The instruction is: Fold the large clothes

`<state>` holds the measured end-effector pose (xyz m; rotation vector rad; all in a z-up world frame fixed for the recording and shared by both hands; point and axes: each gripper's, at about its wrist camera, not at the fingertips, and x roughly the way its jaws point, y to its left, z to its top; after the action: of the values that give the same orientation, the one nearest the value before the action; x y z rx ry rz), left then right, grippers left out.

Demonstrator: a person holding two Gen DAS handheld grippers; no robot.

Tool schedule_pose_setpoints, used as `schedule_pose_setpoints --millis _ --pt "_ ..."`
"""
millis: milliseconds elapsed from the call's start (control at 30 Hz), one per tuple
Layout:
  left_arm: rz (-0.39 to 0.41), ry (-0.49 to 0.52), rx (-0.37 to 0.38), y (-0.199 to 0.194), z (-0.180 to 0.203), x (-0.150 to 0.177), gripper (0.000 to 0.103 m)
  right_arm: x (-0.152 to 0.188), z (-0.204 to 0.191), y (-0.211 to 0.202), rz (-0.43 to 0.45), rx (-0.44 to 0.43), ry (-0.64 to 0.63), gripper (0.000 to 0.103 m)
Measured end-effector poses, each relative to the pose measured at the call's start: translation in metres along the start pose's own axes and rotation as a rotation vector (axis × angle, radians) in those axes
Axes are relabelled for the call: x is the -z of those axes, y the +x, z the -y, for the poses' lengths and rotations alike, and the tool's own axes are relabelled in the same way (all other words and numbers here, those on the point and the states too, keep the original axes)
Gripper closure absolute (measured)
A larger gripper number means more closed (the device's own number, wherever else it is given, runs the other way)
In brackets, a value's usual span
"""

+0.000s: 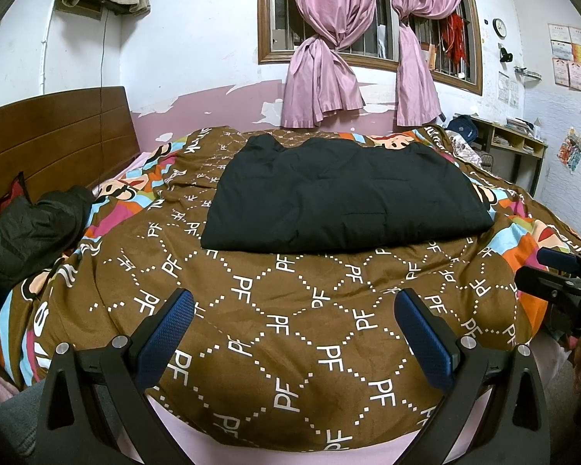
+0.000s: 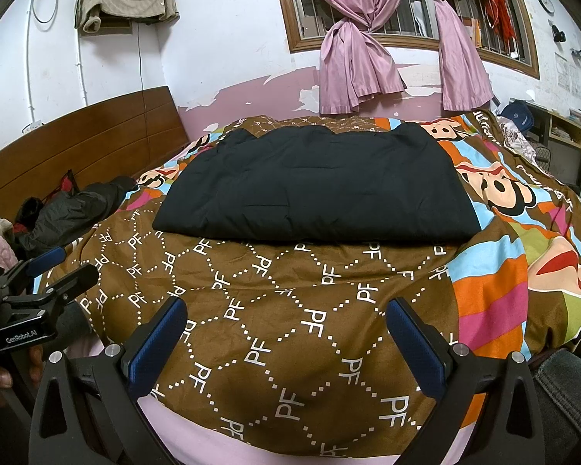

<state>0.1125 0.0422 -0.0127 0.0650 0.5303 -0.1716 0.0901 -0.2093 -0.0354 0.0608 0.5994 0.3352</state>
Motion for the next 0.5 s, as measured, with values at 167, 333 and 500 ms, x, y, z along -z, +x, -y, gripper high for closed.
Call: schedule_pose_setpoints --millis 167,333,500 --pt "0.001 -0.005 -0.019 -0.0004 -0.0032 0.0056 0.002 -0.0002 0.0000 -0.0003 0.000 0.000 0.001 0.000" --pt "-0.008 0.015 -0.035 0.0003 -0.0015 0.0086 0.002 -0.0005 0.0006 -0.0007 -0.001 0.001 0.002 0.000" --pt "-0.015 0.053 -0.049 0.0004 0.0026 0.0104 0.002 -0.0001 -0.0006 -0.0007 -0.001 0.001 0.002 0.000"
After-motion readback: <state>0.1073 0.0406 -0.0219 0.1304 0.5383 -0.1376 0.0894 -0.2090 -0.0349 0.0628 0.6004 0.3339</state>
